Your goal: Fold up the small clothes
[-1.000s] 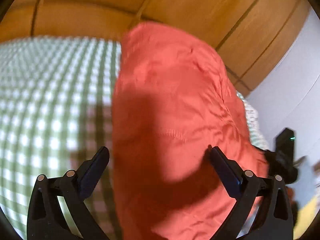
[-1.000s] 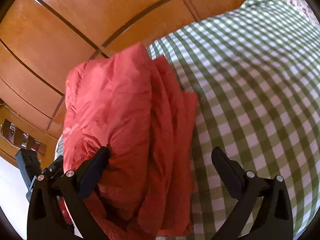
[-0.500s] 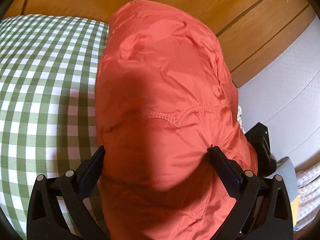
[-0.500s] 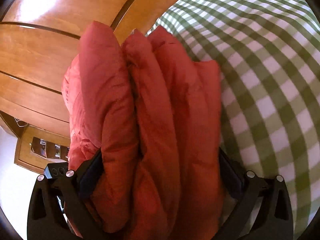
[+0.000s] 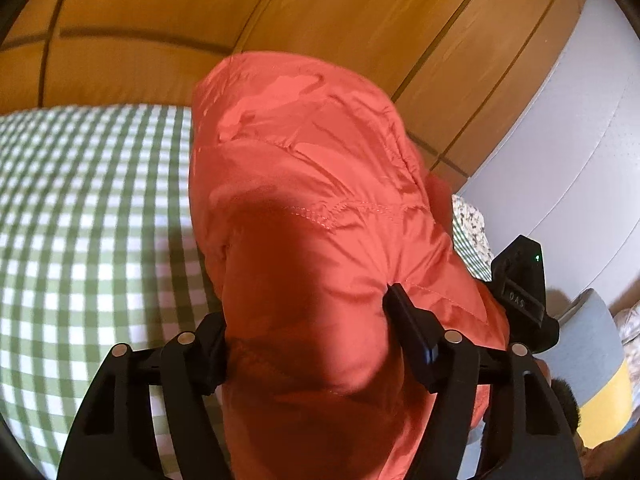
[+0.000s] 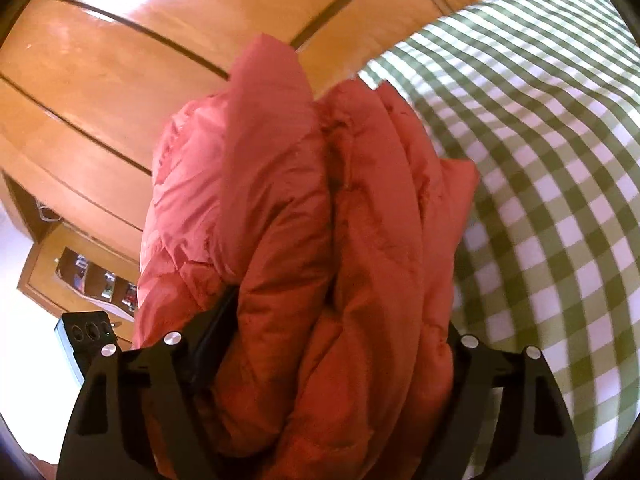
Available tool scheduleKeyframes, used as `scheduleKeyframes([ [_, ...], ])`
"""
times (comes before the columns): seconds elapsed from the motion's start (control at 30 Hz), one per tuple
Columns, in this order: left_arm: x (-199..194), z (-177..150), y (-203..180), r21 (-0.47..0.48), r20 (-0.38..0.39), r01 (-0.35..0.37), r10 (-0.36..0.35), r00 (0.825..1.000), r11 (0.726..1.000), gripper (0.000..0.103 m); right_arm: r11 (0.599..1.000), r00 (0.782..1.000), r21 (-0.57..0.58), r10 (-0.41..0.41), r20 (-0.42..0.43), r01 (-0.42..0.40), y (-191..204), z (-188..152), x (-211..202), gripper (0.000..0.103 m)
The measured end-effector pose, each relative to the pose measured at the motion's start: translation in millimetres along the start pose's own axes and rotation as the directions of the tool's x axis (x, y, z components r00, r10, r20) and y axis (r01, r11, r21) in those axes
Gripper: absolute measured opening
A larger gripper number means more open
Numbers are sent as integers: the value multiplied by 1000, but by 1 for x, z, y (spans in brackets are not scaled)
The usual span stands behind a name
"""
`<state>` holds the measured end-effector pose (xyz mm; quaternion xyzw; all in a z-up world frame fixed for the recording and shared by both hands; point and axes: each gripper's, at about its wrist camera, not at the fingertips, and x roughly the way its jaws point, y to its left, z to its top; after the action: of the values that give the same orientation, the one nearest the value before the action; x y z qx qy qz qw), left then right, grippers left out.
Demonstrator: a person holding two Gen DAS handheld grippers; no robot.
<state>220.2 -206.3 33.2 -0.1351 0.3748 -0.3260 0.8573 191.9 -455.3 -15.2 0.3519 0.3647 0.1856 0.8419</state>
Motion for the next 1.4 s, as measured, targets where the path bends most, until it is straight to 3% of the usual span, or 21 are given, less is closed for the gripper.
scheduleKeyframes([
  [0.37,-45,18,21,32,144,-108,103,984,994,69,983,989,-125,139,52,-131,41,18,44,80],
  [0.63,-51,49,72,-16,221,-214,212,952,977,69,957,986,-238,167,-8,-164,82,58,121,79],
  [0.8,-32,82,112,-45,246,-279,281,928,959,69,949,987,-271,160,-24,-160,90,89,176,79],
  [0.9,-9,101,130,-36,243,-326,325,914,945,69,960,995,-259,95,-40,-102,85,109,210,80],
  [1.0,26,103,155,-66,204,-375,380,902,925,73,948,1000,-318,-13,19,19,83,114,230,83],
  [1.07,40,94,165,-71,222,-408,413,883,910,81,916,992,-386,-70,104,105,88,106,232,91],
  [1.17,44,78,168,-80,253,-429,435,864,900,83,872,973,-445,-134,190,207,94,91,233,97],
  [1.3,43,72,174,-101,240,-435,447,862,895,90,858,958,-443,-173,228,260,97,82,231,101],
  [1.4,34,59,153,-109,239,-447,460,855,888,90,841,943,-447,-204,263,306,103,73,225,101],
])
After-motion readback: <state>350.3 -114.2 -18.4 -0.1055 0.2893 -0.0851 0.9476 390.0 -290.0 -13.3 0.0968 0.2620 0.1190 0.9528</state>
